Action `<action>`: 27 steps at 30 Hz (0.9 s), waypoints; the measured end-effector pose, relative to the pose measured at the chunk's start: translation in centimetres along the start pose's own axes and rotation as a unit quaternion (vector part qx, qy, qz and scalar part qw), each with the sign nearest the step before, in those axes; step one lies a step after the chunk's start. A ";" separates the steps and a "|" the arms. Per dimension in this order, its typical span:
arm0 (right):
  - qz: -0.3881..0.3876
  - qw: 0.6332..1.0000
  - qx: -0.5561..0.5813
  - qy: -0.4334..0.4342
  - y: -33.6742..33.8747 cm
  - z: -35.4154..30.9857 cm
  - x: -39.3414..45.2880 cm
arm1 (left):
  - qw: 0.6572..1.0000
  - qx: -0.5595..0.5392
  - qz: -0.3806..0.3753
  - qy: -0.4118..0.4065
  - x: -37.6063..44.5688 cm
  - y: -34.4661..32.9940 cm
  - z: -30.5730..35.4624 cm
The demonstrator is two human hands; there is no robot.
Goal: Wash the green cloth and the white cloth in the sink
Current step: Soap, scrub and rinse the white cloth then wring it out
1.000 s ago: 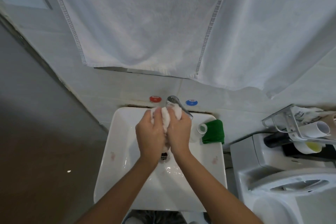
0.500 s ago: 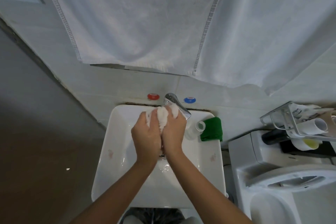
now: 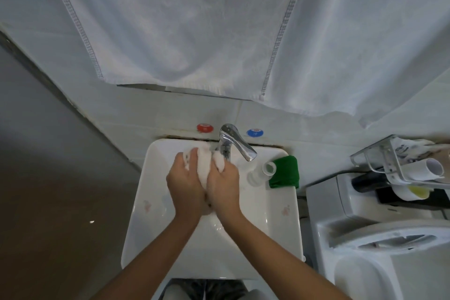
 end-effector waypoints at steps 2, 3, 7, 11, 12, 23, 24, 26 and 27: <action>0.027 0.997 0.072 -0.023 0.5 -0.8 1.9 | 1.000 -0.011 -0.013 0.003 -2.2 -0.5 1.0; 0.028 0.989 0.137 -0.053 0.4 -1.1 2.3 | 1.000 -0.014 -0.019 -0.007 -3.0 -0.7 1.6; 0.017 0.997 0.061 -0.038 0.3 -1.0 -0.2 | 0.998 -0.035 -0.045 -0.001 0.9 -1.2 0.8; 0.016 0.999 0.032 0.002 0.9 -1.4 0.9 | 0.999 -0.013 -0.039 0.019 0.0 -1.3 0.2; 0.038 0.998 0.052 -0.001 1.2 -1.8 2.0 | 0.999 -0.014 -0.034 0.025 -1.2 -1.3 0.8; 0.036 0.997 0.058 -0.027 0.7 -1.1 2.4 | 0.998 0.005 -0.049 0.037 -2.6 -0.6 0.9; 0.039 0.996 0.077 -0.033 0.4 -0.9 2.6 | 0.998 0.007 -0.051 0.026 -3.0 -0.5 1.0; 0.027 0.996 0.058 -0.054 -0.3 0.1 1.3 | 0.999 0.001 -0.040 0.016 -1.7 -0.2 1.1; 0.013 0.997 0.035 -0.062 -0.5 0.3 0.3 | 0.999 -0.006 -0.028 0.018 -0.4 -0.1 0.8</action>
Point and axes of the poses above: each hand's wrist, its own x-axis towards the middle knuckle, its own y-axis out of the back of the hand, z = x × y, the point moved 2 cm from there along x, towards the middle knuckle, and after that the axes turned 6 degrees about z, right-handed, at the moved point
